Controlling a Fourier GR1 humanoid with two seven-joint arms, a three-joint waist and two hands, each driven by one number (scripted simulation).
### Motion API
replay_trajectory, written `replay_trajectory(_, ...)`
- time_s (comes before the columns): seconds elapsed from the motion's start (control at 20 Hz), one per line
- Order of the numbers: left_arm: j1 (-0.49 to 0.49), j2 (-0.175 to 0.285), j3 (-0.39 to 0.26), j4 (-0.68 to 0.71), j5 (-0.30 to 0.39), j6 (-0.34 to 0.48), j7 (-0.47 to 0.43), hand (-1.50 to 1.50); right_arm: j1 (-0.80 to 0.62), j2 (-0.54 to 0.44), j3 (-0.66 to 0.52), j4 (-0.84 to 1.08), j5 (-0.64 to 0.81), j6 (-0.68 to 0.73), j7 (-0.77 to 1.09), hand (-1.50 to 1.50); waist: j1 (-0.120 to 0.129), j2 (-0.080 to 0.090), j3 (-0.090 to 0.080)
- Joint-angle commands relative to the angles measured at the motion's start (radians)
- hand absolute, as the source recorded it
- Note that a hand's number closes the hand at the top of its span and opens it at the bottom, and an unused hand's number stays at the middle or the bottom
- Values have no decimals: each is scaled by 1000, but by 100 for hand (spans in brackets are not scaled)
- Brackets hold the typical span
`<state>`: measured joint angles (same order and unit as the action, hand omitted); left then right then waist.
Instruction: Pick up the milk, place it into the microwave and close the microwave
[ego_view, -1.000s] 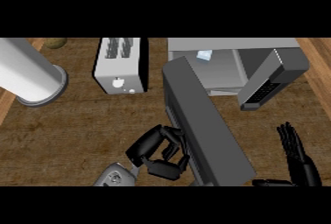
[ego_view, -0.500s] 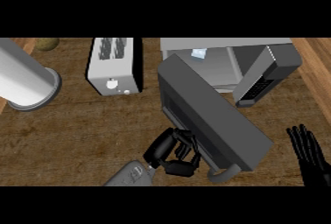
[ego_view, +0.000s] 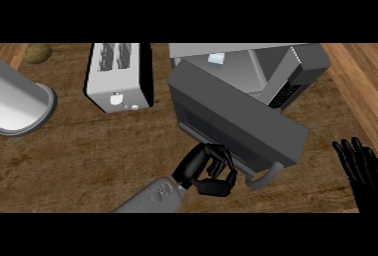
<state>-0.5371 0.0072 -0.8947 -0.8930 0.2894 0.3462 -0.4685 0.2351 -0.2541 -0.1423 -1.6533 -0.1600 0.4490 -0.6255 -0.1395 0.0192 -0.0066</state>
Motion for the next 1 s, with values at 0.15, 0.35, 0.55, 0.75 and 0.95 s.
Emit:
replay_trajectory(0.15,-89,-7,-41,-52,181,89,-6,150,2,-20,34,-92,-48,51,67,-150,-49,9,-1)
replay_trajectory(0.35,-132,-7,-12,-40,249,174,-37,150,-4,-72,6,-141,-74,71,106,-150,-59,10,-2)
replay_trajectory(0.55,-165,-7,20,-28,316,266,-46,150,-43,-105,-10,-154,-84,78,126,-150,-81,20,-2)
replay_trajectory(0.75,-215,-7,19,5,373,320,-32,-150,-76,-116,-43,-158,-114,62,148,-150,-100,28,0)
replay_trajectory(0.95,-272,-7,25,40,422,367,-6,-150,-122,-155,-63,-177,-106,63,157,-150,-123,35,1)
